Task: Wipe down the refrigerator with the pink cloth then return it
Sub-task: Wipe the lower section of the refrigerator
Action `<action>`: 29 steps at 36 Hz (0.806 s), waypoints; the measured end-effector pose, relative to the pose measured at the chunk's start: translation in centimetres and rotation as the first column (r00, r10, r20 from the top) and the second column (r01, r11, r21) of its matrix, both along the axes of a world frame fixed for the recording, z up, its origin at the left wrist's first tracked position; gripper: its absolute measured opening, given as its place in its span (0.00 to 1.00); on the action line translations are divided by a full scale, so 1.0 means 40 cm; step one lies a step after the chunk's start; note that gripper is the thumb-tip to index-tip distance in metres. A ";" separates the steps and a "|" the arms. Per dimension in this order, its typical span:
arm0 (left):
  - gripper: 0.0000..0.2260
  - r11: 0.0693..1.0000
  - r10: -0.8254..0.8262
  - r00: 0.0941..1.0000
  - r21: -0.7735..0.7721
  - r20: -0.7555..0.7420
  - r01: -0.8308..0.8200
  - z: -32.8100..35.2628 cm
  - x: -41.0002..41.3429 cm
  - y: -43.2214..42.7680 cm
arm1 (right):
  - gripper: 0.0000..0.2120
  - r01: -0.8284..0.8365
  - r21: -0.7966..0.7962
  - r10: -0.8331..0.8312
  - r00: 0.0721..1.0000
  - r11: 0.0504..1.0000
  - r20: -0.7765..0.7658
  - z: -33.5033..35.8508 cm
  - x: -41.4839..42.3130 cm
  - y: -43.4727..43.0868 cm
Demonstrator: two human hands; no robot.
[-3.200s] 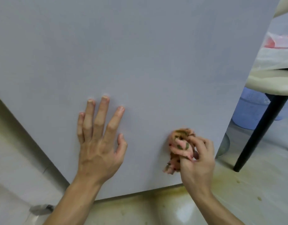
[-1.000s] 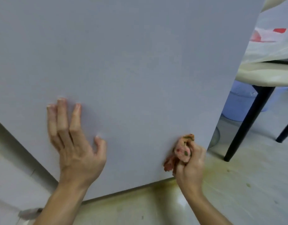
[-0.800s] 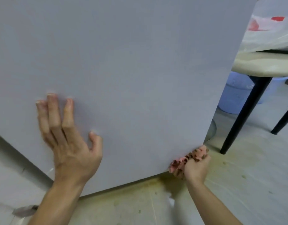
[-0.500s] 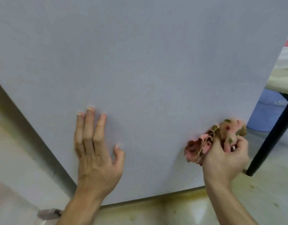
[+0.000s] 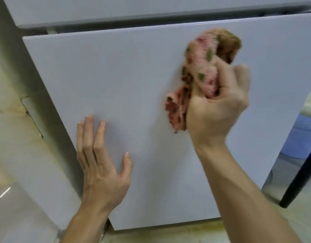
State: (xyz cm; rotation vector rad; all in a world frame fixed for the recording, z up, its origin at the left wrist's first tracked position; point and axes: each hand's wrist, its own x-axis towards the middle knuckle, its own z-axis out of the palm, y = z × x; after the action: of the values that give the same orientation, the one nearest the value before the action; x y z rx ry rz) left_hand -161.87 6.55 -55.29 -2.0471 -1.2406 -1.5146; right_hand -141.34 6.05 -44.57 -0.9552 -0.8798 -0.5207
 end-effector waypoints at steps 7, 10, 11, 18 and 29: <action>0.35 1.000 0.011 0.999 0.026 0.038 -0.012 -0.001 -0.022 0.003 | 0.13 -0.200 -0.187 0.260 0.881 0.962 0.394 -0.121 -0.194 0.007; 0.36 1.000 -0.011 0.997 -0.003 0.078 0.012 -0.018 -0.026 0.008 | 0.09 -0.213 -0.364 0.394 0.738 0.907 0.549 -0.252 -0.246 0.003; 0.37 0.999 -0.020 0.997 -0.023 0.079 0.021 -0.026 -0.027 0.007 | 0.10 -0.195 -0.396 0.406 0.716 0.897 0.568 -0.281 -0.243 0.000; 0.42 0.999 0.034 0.999 -0.018 -0.027 -0.035 -0.054 -0.017 0.011 | 0.22 -0.176 -0.394 0.345 0.841 0.902 0.416 -0.305 -0.068 -0.064; 0.43 0.997 0.072 0.997 -0.036 -0.035 -0.073 -0.057 -0.044 0.012 | 0.12 -0.069 -0.213 0.012 0.966 0.975 -0.260 -0.163 0.099 -0.072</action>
State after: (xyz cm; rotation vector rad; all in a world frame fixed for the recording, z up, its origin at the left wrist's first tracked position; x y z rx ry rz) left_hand -163.63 7.04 -57.59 -2.0187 -1.3249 -1.4293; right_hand -137.39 3.18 -51.08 -1.1758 -0.7292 -0.2575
